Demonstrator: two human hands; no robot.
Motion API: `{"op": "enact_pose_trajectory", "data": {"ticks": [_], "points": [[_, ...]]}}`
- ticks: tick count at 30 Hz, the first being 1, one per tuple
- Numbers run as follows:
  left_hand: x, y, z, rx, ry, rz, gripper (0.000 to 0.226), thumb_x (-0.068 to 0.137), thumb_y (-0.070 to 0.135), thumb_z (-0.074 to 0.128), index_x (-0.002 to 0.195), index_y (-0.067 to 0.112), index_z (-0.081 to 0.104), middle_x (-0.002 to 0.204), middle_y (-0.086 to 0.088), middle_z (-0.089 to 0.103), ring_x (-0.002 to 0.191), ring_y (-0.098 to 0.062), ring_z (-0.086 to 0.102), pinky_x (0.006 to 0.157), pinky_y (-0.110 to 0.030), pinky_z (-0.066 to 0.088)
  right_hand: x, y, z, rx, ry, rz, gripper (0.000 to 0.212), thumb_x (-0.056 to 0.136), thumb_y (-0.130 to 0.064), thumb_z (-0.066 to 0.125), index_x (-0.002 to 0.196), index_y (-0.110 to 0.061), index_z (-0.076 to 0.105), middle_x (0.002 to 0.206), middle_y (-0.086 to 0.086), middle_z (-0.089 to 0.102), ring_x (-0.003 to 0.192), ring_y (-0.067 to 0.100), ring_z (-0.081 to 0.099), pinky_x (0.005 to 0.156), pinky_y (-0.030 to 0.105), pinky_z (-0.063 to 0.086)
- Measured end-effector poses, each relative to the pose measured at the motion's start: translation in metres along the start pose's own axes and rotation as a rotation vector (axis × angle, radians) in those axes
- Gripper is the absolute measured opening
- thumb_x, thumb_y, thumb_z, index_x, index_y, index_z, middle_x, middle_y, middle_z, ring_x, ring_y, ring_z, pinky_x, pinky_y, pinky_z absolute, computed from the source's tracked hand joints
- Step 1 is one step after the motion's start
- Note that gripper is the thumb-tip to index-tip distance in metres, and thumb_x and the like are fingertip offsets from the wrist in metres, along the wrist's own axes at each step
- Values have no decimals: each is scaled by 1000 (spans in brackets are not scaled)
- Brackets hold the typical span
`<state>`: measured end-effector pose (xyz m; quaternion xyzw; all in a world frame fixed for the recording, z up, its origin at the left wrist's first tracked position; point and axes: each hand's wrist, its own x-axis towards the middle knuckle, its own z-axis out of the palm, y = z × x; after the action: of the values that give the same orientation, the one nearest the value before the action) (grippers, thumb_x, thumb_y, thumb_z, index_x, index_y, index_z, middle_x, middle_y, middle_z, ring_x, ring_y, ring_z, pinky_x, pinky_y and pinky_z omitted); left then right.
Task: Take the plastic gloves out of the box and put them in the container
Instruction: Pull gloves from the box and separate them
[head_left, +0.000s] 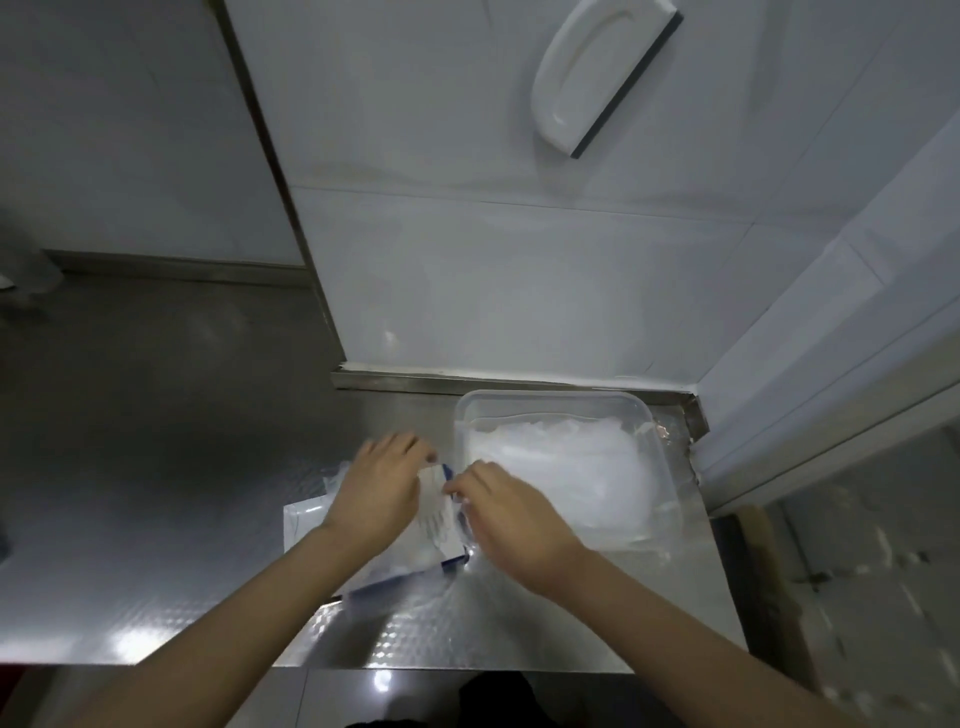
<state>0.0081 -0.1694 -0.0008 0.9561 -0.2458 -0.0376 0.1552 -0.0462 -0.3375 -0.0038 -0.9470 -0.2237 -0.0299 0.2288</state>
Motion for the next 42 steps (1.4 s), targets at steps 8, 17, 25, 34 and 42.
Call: {"op": "enact_pose_trajectory", "data": {"ticks": [8, 17, 25, 34, 42], "points": [[-53, -66, 19, 8, -385, 26, 56, 82, 2, 49, 134, 19, 41, 141, 2, 39, 130, -17, 36, 104, -29, 29, 11, -46, 45, -395, -496, -83, 59, 60, -33, 84, 113, -18, 63, 108, 4, 64, 97, 20, 60, 85, 29, 45], [-59, -82, 27, 8, -502, 28, 77, 82, 30, 67, 146, 26, 26, 156, 8, 16, 141, -12, 18, 109, -33, 25, 20, -64, 52, -537, -488, 18, 25, 86, -1, 52, 110, -4, 58, 112, 13, 56, 97, 28, 59, 69, 34, 43], [-54, -85, 25, 104, -582, 79, 80, 81, 31, 70, 147, 22, 26, 158, 7, 11, 143, -15, 13, 114, -34, 20, 22, -62, 26, -315, -317, 193, 29, 90, 2, 43, 116, -10, 47, 116, 8, 58, 106, 26, 53, 71, 32, 35], [-55, -88, 29, 118, -555, 89, 77, 79, 34, 72, 144, 20, 34, 157, 4, 17, 141, -17, 19, 110, -34, 26, 26, -46, -9, -44, -112, 373, 19, 93, -5, 42, 82, -19, 37, 86, -8, 49, 78, 14, 49, 64, 26, 30], [-53, -86, 27, 123, -598, 89, 77, 83, 32, 68, 147, 19, 28, 159, 4, 7, 144, -17, 11, 113, -30, 20, 38, -23, -41, 74, 168, 416, 23, 91, 1, 38, 82, -20, 41, 74, -5, 50, 70, 19, 45, 57, 32, 32]]}}
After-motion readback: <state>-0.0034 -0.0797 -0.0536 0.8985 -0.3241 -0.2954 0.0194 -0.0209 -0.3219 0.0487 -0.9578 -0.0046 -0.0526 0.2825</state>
